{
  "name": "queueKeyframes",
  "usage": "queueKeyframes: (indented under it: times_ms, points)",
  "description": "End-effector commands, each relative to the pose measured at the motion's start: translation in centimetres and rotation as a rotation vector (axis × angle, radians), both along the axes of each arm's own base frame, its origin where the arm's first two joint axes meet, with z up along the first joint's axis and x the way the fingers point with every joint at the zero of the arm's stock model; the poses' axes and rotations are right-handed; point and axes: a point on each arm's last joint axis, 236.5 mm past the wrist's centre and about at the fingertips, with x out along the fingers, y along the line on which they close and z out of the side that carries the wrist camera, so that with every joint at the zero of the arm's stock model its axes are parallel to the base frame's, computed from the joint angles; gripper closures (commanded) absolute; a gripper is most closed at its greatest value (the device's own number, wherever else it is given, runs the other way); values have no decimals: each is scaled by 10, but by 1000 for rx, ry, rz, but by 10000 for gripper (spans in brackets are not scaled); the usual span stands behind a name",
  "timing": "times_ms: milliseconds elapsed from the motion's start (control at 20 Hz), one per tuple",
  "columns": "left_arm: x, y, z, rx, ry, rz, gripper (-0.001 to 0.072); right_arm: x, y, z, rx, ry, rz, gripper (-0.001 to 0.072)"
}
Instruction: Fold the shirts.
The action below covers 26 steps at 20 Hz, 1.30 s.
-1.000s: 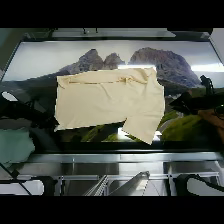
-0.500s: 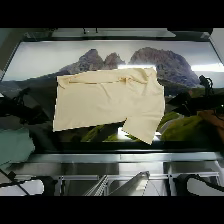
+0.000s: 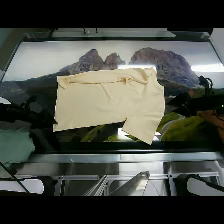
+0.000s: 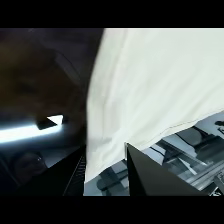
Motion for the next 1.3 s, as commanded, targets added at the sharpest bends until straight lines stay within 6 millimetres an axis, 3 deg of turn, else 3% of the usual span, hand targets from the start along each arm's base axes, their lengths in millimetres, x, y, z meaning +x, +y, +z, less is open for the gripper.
queueKeyframes:
  times_ms: [0,100,150,200,350,550,650,750,1050,1250]
  points:
    - [-4,-12,-20,-11,37,-40,420,-6,4,2,15,14,22,68]
    - [-3,-19,-19,-12,34,-61,424,-4,-5,-1,-2,11,-1,68]
    - [-1,-19,-17,-7,25,-67,508,0,-12,-4,-20,8,-27,68]
    - [3,-19,-14,-3,12,-76,700,5,-22,-10,-43,14,-69,69]
    - [13,-13,-3,-5,-10,-80,691,10,-38,-33,-46,67,-131,69]
    - [20,-10,2,0,-23,-78,691,10,-39,-81,-1,182,-154,70]
    - [21,-10,2,2,-26,-76,691,24,-38,-96,33,160,-184,75]
    - [21,-9,2,3,-27,-77,691,38,-33,-99,83,128,-196,230]
    - [23,-8,0,11,-38,-73,691,57,6,-114,118,127,-137,228]
    - [22,-9,1,6,-35,-80,691,65,19,-99,133,99,-80,229]
